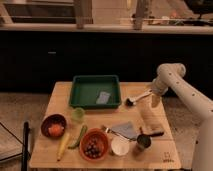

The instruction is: Place brush in tray

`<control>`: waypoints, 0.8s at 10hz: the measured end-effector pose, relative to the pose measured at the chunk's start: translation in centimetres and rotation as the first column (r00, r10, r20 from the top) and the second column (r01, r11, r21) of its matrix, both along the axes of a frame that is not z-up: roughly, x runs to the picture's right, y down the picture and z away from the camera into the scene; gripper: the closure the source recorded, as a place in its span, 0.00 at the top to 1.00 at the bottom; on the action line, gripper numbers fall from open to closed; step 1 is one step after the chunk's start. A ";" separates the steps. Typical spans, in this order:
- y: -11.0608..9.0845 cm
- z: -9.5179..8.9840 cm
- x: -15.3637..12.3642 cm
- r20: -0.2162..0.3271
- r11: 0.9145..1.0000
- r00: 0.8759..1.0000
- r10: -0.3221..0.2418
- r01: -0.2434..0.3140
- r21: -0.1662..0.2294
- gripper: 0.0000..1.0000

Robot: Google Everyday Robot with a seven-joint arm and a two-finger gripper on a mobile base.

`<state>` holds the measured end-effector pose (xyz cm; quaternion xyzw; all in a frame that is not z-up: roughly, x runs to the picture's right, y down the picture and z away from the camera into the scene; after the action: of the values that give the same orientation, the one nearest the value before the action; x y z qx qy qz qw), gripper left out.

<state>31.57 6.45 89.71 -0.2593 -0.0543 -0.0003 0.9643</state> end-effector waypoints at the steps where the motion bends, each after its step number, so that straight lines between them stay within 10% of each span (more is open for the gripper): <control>1: 0.3 0.2 0.0 0.001 1.000 1.000 0.000 0.000 -0.008 0.80; 8: 1.4 2.1 -0.1 0.015 1.000 1.000 0.002 -0.001 -0.030 0.80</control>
<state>31.43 7.85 91.76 -0.2739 -0.0616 -0.0006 0.9598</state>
